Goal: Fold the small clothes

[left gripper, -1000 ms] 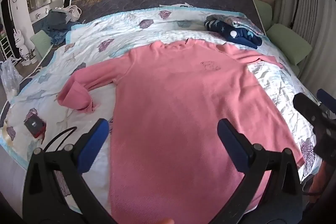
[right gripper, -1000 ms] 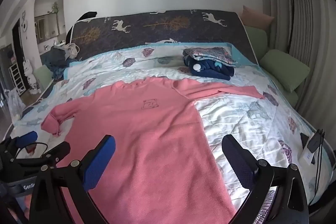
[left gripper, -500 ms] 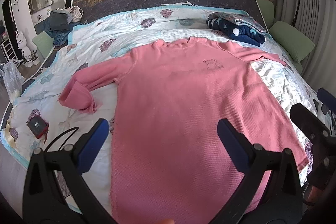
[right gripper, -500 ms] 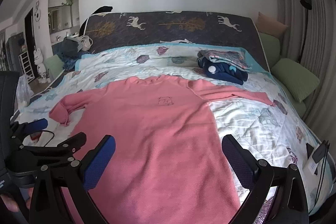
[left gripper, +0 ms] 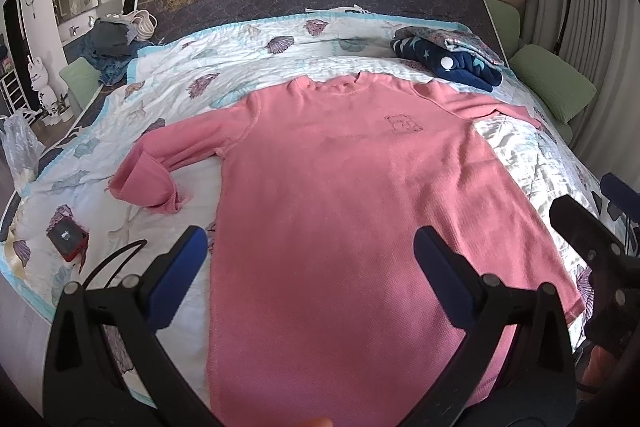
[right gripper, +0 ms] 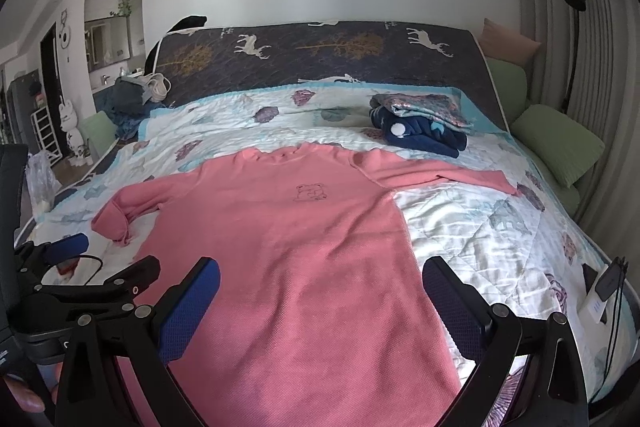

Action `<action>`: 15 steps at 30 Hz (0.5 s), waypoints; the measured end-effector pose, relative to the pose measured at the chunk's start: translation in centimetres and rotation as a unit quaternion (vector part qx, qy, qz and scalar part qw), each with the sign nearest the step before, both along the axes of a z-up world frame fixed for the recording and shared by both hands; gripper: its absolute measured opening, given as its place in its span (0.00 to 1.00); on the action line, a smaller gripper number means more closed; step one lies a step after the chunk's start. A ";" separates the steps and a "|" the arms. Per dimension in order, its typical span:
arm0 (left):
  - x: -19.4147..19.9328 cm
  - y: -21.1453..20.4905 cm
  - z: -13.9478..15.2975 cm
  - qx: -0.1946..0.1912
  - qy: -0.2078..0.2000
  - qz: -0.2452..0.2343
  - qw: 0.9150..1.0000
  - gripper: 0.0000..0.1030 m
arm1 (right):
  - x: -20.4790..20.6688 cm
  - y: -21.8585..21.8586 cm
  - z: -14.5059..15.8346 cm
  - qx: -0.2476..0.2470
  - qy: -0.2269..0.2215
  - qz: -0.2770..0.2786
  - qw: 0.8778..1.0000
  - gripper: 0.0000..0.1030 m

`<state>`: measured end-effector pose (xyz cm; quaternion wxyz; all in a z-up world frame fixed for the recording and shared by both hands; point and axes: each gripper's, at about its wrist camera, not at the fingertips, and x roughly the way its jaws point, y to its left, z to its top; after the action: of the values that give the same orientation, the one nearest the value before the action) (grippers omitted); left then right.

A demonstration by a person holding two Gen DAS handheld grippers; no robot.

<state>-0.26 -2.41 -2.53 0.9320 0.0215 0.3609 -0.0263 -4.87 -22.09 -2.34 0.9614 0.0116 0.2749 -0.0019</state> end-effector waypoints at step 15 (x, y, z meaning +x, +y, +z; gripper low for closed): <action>0.1 -0.5 -0.3 0.003 0.011 -0.007 1.000 1.00 | 0.6 -0.6 -0.5 0.005 0.020 -0.014 1.000 1.00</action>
<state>-0.15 -2.93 -2.81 0.9278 0.0267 0.3709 -0.0316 -4.26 -22.74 -2.89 0.9556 0.0201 0.2936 -0.0145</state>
